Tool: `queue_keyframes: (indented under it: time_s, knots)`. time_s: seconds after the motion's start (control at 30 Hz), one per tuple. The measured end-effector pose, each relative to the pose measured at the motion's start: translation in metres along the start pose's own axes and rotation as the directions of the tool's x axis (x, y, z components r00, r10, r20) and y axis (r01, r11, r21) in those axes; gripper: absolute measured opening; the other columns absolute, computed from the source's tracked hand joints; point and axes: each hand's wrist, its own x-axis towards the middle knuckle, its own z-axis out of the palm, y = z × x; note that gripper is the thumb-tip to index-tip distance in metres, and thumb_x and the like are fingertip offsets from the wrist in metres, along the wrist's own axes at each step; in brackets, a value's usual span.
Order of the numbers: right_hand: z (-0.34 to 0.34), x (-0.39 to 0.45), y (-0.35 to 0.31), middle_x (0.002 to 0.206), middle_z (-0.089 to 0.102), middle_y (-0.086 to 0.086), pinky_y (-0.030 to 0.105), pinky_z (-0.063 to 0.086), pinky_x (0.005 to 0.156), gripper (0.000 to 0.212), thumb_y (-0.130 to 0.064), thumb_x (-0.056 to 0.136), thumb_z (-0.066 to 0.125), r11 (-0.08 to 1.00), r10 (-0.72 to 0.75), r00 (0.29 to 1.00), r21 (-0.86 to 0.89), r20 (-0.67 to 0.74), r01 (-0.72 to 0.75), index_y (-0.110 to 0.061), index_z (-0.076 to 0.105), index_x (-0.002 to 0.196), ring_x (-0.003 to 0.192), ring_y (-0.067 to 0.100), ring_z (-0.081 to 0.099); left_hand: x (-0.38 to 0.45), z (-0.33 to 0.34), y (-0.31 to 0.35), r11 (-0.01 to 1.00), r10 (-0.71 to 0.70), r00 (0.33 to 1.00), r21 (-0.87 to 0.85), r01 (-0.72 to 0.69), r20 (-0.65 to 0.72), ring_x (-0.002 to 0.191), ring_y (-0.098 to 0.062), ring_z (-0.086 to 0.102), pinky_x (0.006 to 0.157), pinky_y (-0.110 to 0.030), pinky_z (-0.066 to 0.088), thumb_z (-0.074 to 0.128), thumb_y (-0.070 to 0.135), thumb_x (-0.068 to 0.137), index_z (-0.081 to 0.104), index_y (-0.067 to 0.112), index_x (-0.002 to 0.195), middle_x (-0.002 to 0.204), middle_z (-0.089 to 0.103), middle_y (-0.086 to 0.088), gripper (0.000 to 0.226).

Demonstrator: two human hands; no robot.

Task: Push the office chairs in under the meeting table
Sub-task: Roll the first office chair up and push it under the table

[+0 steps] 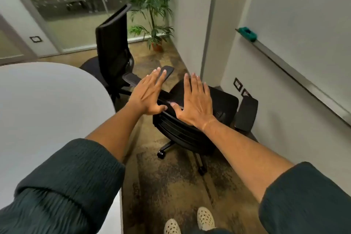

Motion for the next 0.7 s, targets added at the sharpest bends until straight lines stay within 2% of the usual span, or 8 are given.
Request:
queue_keyframes:
  time_s: [0.17, 0.43, 0.57, 0.7]
  knots:
    - [0.015, -0.018, 0.007, 0.161, 0.013, 0.024, 0.050, 0.021, 0.119, 0.103, -0.063, 0.086, 0.051, 0.996, 0.056, 0.993, -0.074, 0.101, -0.049, -0.004, 0.003, 0.155, 0.148, 0.035, 0.014, 0.009, 0.021, -0.002, 0.998, 0.067, 0.991, 0.005, -0.068, 0.112, 0.148, -0.031, 0.006, 0.119, -0.040, 0.011, 0.070, 0.058, 0.070, 0.000, 0.010, 0.154, 0.161, 0.002, -0.020, 0.119]
    - [0.019, -0.003, 0.004, 0.154, 0.030, 0.024, 0.044, 0.034, 0.111, 0.093, -0.052, 0.090, 0.058, 0.988, 0.135, 0.969, -0.105, 0.207, -0.115, -0.004, 0.012, 0.154, 0.142, 0.034, 0.031, 0.026, 0.043, -0.045, 0.995, 0.081, 0.970, 0.035, -0.091, 0.228, 0.147, -0.031, 0.012, 0.120, -0.042, 0.013, 0.069, 0.055, 0.071, 0.006, 0.009, 0.154, 0.160, 0.011, -0.019, 0.114]
    - [0.025, 0.007, -0.001, 0.138, 0.051, 0.022, 0.042, 0.046, 0.096, 0.086, -0.047, 0.087, 0.060, 0.982, 0.157, 0.963, -0.140, 0.220, -0.128, -0.004, 0.022, 0.152, 0.124, 0.033, 0.051, 0.039, 0.050, -0.073, 0.994, 0.087, 0.968, 0.044, -0.100, 0.235, 0.146, -0.030, 0.018, 0.119, -0.043, 0.014, 0.070, 0.053, 0.071, 0.012, 0.008, 0.154, 0.159, 0.018, -0.019, 0.111]
    - [0.027, 0.014, -0.004, 0.118, 0.063, 0.015, 0.041, 0.050, 0.076, 0.073, -0.040, 0.090, 0.058, 0.983, 0.160, 0.954, -0.132, 0.252, -0.130, -0.005, 0.032, 0.148, 0.104, 0.031, 0.063, 0.050, 0.057, -0.093, 0.989, 0.104, 0.959, 0.075, -0.128, 0.264, 0.146, -0.027, 0.019, 0.120, -0.043, 0.014, 0.066, 0.057, 0.072, 0.016, 0.008, 0.153, 0.158, 0.023, -0.016, 0.108]
